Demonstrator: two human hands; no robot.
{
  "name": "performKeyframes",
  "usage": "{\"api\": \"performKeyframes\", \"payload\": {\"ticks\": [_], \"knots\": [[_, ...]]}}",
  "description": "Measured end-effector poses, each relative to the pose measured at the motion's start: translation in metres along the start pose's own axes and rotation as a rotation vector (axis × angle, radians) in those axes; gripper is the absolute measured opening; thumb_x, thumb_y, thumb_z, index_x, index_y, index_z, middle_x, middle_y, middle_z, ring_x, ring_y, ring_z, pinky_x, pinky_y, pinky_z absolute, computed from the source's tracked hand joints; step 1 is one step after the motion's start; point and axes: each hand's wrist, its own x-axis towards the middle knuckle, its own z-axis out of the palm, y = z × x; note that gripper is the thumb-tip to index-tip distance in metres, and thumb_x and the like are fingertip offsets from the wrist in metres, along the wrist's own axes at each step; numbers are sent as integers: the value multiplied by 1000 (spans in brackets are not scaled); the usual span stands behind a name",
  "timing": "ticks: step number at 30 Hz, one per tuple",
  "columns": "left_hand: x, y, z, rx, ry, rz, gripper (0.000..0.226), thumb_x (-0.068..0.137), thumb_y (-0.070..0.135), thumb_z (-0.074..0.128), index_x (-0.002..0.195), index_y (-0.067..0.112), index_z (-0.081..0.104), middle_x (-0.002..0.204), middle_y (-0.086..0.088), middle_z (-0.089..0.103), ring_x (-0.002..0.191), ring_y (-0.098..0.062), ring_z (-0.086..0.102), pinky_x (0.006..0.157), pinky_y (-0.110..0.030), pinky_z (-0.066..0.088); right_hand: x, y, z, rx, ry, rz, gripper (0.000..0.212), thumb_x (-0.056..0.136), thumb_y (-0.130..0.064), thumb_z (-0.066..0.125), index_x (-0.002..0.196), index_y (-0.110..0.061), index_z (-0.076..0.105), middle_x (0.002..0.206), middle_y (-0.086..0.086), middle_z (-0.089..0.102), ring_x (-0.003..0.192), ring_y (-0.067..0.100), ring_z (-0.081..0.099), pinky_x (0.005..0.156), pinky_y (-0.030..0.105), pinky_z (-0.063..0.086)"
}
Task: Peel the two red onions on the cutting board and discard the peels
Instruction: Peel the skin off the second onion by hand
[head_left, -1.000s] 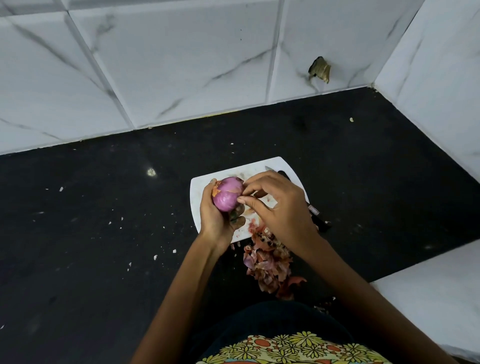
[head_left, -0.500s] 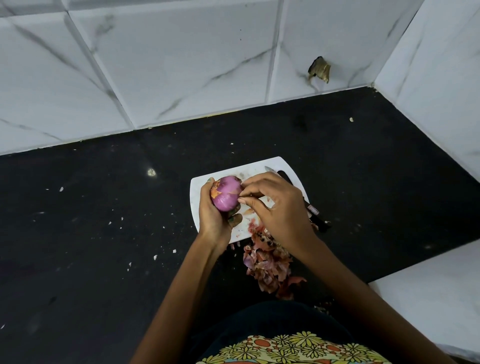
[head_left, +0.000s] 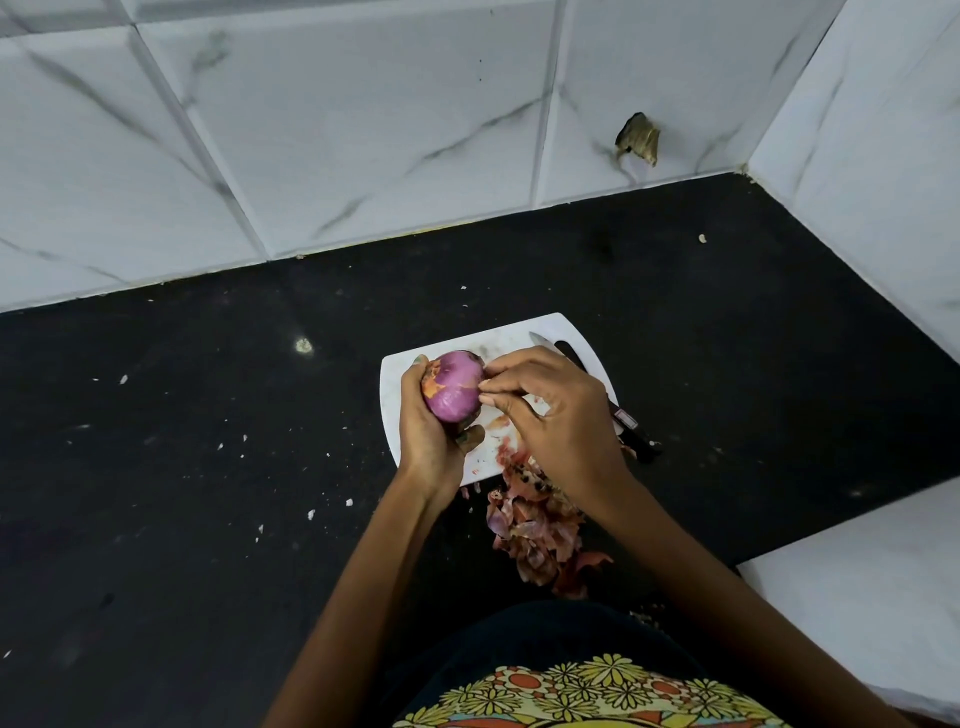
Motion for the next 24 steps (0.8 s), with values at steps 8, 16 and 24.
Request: {"api": "performKeyframes", "payload": {"ticks": [8, 16, 24], "knots": [[0, 1, 2, 15, 4, 24, 40, 95, 47, 36, 85, 16, 60, 62, 5, 59, 52, -5, 46, 40, -18, 34, 2, -2, -2, 57, -14, 45, 25, 79, -2, 72, 104, -5, 72, 99, 6, 70, 95, 8, 62, 87, 14, 48], [1, 0, 0, 34, 16, 29, 40, 95, 47, 36, 94, 15, 58, 65, 4, 62, 53, -5, 49, 43, -18, 35, 1, 0, -1, 11, -14, 4, 9, 76, -5, 72, 84, -2, 73, 91, 9, 70, 89, 8, 61, 83, 15, 49], [2, -3, 0, 16, -4, 28, 42, 96, 47, 34, 89, 16, 61, 67, 3, 61, 58, -6, 49, 44, -18, 36, 4, -7, -6, 210, -18, 183, 21, 82, -6, 72, 103, -6, 72, 95, -4, 68, 92, 4, 65, 80, 16, 52]]}}
